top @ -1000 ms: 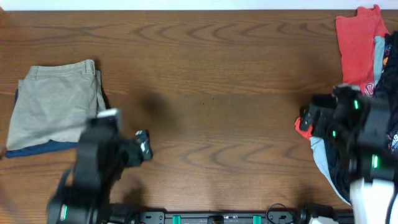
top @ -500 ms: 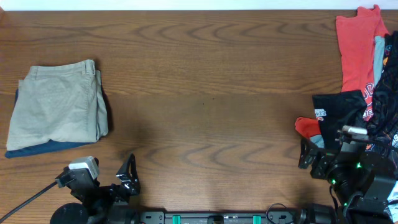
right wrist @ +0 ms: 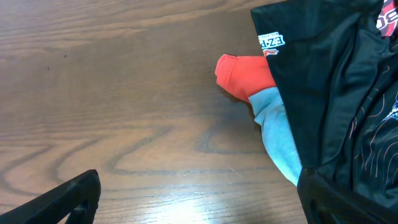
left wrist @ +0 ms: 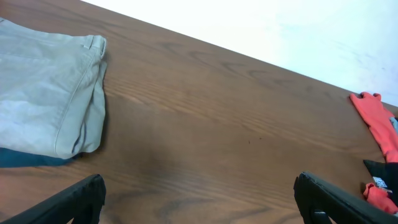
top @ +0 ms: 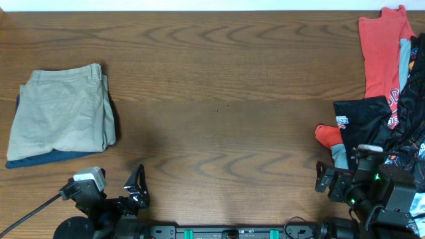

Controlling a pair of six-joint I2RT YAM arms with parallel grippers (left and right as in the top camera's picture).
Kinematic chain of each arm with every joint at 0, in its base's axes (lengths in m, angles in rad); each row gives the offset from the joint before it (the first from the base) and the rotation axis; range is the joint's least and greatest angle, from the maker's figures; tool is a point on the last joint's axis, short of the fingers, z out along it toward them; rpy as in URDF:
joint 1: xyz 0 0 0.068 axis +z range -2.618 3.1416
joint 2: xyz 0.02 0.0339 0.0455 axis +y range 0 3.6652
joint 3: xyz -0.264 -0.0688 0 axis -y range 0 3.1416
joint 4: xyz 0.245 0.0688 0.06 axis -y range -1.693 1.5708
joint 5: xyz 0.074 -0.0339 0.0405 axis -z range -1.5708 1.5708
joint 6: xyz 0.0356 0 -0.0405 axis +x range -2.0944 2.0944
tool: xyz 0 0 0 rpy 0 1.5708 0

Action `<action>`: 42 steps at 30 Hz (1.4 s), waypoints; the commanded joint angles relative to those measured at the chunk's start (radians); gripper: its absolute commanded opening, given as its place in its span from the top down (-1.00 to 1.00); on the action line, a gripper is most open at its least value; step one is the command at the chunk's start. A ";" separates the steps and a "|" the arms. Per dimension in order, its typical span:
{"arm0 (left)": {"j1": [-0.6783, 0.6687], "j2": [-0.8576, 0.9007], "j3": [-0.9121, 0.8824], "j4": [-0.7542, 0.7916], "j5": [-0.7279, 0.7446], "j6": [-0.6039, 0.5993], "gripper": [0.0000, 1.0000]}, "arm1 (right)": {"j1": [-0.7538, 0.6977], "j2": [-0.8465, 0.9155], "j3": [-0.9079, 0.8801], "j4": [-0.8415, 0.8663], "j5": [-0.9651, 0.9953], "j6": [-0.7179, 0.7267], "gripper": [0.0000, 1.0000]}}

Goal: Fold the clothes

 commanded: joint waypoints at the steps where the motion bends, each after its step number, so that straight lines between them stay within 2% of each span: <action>1: -0.003 -0.003 -0.006 -0.003 -0.011 -0.002 -0.96 | 0.010 -0.031 -0.007 0.001 0.006 0.008 -0.98; 3: -0.003 -0.003 -0.006 -0.003 -0.011 -0.002 -0.96 | 0.011 -0.058 -0.010 0.007 0.006 0.008 -0.99; 6: -0.003 -0.003 -0.006 -0.003 -0.011 -0.002 -0.96 | 0.024 -0.112 -0.045 0.108 0.002 0.007 -0.98; 17: -0.003 -0.003 -0.006 -0.003 -0.011 -0.002 -0.95 | 0.104 -0.425 -0.450 0.799 -0.014 0.004 -0.98; 24: -0.003 -0.003 -0.006 -0.003 -0.011 -0.002 -0.96 | 0.106 -0.426 -0.660 1.115 -0.017 -0.097 -0.98; 26: -0.003 -0.003 -0.006 -0.003 -0.011 -0.002 -0.96 | 0.106 -0.426 -0.716 1.145 -0.015 -0.112 -0.98; 27: -0.003 -0.003 -0.006 -0.003 -0.011 -0.002 -0.96 | 0.106 -0.426 -0.725 1.107 0.000 -0.112 -0.98; 28: -0.003 -0.003 -0.006 -0.003 -0.011 -0.002 -0.96 | 0.107 -0.426 -0.723 1.056 0.019 -0.108 -0.98; 42: -0.003 -0.003 -0.006 -0.003 -0.011 -0.002 -0.96 | 0.108 -0.426 -0.724 1.063 0.024 -0.111 -0.99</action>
